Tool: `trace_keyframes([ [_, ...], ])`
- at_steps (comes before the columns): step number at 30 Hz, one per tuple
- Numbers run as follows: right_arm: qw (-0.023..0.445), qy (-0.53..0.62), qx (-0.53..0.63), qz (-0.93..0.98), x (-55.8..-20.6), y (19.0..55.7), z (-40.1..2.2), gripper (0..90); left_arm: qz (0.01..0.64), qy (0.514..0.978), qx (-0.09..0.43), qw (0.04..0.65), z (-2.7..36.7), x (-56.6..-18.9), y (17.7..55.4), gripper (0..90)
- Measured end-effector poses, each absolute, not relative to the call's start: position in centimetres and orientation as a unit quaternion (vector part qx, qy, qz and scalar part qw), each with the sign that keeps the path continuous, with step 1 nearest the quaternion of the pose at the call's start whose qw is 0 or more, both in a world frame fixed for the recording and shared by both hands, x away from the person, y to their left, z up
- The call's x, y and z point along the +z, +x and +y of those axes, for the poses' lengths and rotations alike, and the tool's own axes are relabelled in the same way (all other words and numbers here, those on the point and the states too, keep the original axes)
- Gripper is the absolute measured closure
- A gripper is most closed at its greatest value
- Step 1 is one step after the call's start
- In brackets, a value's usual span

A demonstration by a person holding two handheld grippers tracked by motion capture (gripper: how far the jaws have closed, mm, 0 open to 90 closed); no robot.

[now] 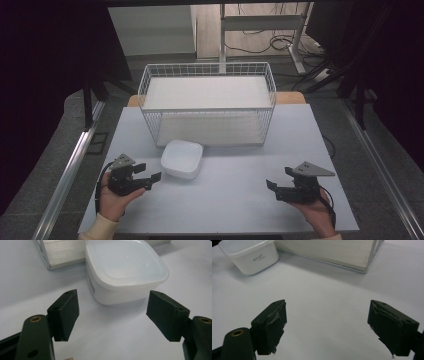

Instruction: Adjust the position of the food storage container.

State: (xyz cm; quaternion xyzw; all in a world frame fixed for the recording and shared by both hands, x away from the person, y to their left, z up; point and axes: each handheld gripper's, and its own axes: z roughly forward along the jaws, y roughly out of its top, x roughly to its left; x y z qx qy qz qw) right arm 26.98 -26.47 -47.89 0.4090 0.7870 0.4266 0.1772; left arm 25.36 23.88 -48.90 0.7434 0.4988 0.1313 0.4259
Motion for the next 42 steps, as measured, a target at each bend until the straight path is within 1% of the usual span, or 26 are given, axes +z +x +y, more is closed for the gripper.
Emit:
trace_keyframes([
  [11,0.186,0.421,0.425,0.780,-47.5,26.8,-26.7,18.1,0.490,0.745,0.136,0.431,24.1,-48.4,24.6,25.9],
  [20,0.187,0.417,0.419,0.785,-47.7,26.9,-26.3,19.6,0.494,0.737,0.137,0.440,24.0,-47.4,24.6,26.2],
  [27,0.186,0.420,0.420,0.783,-47.5,27.0,-26.9,20.1,0.495,0.737,0.140,0.438,23.7,-46.8,24.9,29.6],
  [33,0.183,0.429,0.417,0.780,-47.7,27.3,-27.0,20.7,0.485,0.742,0.146,0.438,23.6,-45.1,25.7,31.3],
  [36,0.183,0.432,0.417,0.779,-47.7,27.4,-26.9,21.7,0.485,0.745,0.142,0.435,23.7,-44.2,26.9,31.6],
  [42,0.186,0.439,0.414,0.775,-47.8,27.4,-26.9,22.5,0.496,0.742,0.147,0.426,23.6,-43.5,29.0,33.1],
])
